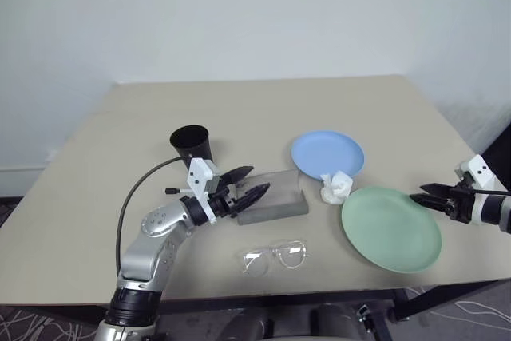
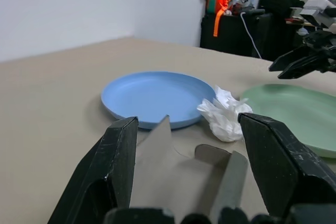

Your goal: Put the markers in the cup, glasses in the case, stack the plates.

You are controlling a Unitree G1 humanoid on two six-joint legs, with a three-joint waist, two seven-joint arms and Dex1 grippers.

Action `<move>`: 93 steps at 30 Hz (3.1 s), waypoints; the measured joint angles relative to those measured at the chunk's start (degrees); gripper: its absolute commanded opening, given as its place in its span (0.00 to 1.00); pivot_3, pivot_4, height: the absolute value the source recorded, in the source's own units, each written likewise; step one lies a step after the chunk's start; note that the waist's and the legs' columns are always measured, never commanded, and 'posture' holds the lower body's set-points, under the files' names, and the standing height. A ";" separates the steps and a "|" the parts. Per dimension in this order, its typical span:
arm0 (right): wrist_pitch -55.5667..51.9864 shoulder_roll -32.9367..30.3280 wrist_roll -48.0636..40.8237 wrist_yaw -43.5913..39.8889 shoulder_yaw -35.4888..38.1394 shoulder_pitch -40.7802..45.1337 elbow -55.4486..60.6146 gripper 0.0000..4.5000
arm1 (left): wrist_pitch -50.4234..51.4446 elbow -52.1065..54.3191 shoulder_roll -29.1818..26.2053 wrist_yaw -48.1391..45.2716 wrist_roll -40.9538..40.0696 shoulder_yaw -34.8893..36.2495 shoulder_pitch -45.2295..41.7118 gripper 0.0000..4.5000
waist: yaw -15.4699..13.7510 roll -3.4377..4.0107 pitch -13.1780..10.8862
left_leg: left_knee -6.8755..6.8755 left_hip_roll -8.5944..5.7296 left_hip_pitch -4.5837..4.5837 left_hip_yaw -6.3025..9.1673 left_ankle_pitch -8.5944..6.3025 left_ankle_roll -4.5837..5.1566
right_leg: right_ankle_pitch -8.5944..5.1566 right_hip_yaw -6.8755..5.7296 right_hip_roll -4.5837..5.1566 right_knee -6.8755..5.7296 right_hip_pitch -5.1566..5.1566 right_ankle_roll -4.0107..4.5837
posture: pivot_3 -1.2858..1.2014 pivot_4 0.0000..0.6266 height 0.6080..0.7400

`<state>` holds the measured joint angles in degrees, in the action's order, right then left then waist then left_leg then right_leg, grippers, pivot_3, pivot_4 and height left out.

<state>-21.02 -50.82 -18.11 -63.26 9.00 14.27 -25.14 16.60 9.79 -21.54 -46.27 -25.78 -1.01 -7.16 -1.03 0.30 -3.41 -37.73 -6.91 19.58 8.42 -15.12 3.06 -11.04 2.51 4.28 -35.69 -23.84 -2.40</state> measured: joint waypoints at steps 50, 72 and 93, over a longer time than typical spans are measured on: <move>-12.42 4.89 -2.68 -19.49 -5.87 10.60 -7.91 0.01 | 4.19 4.80 -1.22 -0.13 -1.76 -0.69 1.96 0.72 | 0.48 -0.01 -0.03 | -0.22 0.28 -0.10 0.00 -0.37 -0.08 | 0.01 -0.09 -0.20 0.05 0.16 -0.05 | 0.52 0.00 1.00; -1.91 21.78 5.49 14.59 -3.30 46.59 -34.55 0.01 | 4.09 3.66 -1.98 -0.19 -1.73 -0.68 1.52 0.72 | 0.71 0.01 -0.03 | -0.05 0.60 0.08 -0.38 -0.50 -0.18 | 0.69 -0.19 -0.37 0.01 -0.53 0.52 | 0.52 0.00 1.00; 10.31 22.60 10.82 7.42 -3.40 48.17 -44.70 0.54 | 4.08 4.83 -2.47 1.23 -1.70 -0.74 2.68 0.72 | 1.48 0.09 -0.03 | -0.13 0.71 0.02 -0.49 -0.44 -0.17 | 0.80 -0.12 -0.55 -0.01 -0.49 0.67 | 0.52 0.00 1.00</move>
<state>-10.71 -28.22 -7.29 -55.84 5.59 62.44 -69.84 20.68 14.62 -24.01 -45.04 -27.48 -1.75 -4.48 0.45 0.39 -3.44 -37.85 -6.20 19.61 7.94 -15.55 2.89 -10.24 2.39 3.73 -35.70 -24.32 -1.73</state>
